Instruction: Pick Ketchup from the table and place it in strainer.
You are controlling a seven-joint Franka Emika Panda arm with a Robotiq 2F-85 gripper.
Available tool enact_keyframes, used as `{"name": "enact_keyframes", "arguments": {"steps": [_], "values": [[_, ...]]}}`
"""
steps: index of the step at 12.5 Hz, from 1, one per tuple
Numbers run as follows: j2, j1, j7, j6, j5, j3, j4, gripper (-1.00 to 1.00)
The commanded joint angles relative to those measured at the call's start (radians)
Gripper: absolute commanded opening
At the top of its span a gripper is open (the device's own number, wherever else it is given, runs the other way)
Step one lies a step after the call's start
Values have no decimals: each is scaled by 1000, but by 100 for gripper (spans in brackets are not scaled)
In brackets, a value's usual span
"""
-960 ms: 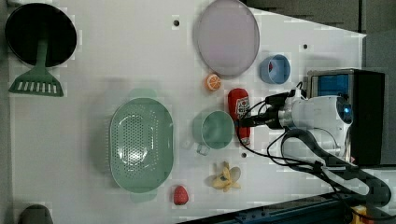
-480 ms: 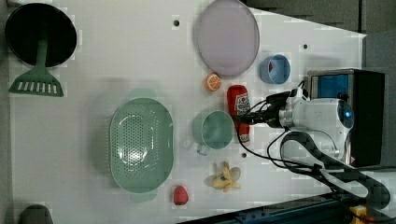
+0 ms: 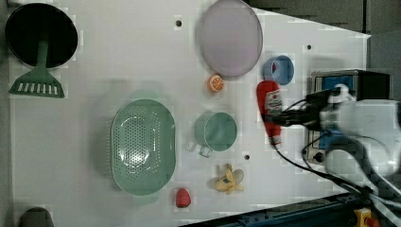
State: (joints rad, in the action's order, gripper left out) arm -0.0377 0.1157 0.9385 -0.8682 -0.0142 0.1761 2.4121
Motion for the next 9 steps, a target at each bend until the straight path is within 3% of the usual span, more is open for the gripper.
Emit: {"name": "enact_keyframes", "arguments": {"steps": [1,4,9], "values": [[111,-3,31,157,-13,30,-79,9],[177,-12,-23,268,-21,73,-116,9],[171,-53,-358,275,-50,235,-131,9]]}}
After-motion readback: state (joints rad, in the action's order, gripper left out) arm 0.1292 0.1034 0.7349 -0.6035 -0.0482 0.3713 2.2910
